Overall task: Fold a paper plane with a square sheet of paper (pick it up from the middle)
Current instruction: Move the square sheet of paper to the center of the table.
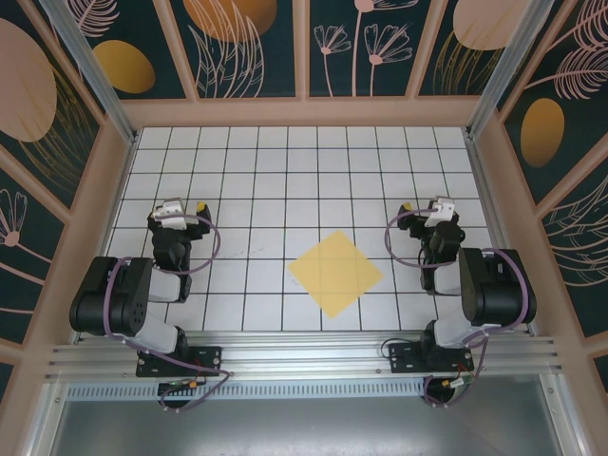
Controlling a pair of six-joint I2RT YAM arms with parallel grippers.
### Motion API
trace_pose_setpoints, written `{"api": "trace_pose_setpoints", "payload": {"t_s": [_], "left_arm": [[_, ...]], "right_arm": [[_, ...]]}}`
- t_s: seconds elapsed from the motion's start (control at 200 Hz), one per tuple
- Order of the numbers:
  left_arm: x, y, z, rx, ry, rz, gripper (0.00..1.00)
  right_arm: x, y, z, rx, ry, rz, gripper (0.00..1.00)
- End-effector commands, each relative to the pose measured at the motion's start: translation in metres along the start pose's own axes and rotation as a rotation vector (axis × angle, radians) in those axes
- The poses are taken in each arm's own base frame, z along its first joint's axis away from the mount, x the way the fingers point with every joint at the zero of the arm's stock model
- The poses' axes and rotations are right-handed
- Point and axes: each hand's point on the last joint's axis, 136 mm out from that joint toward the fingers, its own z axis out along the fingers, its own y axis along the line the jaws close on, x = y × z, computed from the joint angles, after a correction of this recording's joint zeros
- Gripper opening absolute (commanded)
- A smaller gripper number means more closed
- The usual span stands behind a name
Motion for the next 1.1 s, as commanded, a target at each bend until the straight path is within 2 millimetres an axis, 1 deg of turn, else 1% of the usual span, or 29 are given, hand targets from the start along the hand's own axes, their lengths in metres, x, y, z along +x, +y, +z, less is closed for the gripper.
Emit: {"api": "trace_pose_setpoints", "payload": {"t_s": [0.0, 0.936, 1.096], "left_arm": [[-0.0089, 0.0008, 0.0021, 0.001, -0.027, 0.003, 0.99], [-0.0089, 0.0006, 0.0024, 0.003, -0.026, 0.003, 0.99], [-0.0106, 0.0011, -0.0008, 0.002, -0.038, 0.002, 0.99]], "right_arm": [[-0.0112, 0.0013, 0.0004, -0.016, -0.045, 0.010, 0.99], [-0.0108, 0.0009, 0.0003, -0.015, -0.043, 0.010, 0.99], [-0.0111, 0.0011, 0.0003, -0.015, -0.044, 0.009, 0.99]]}}
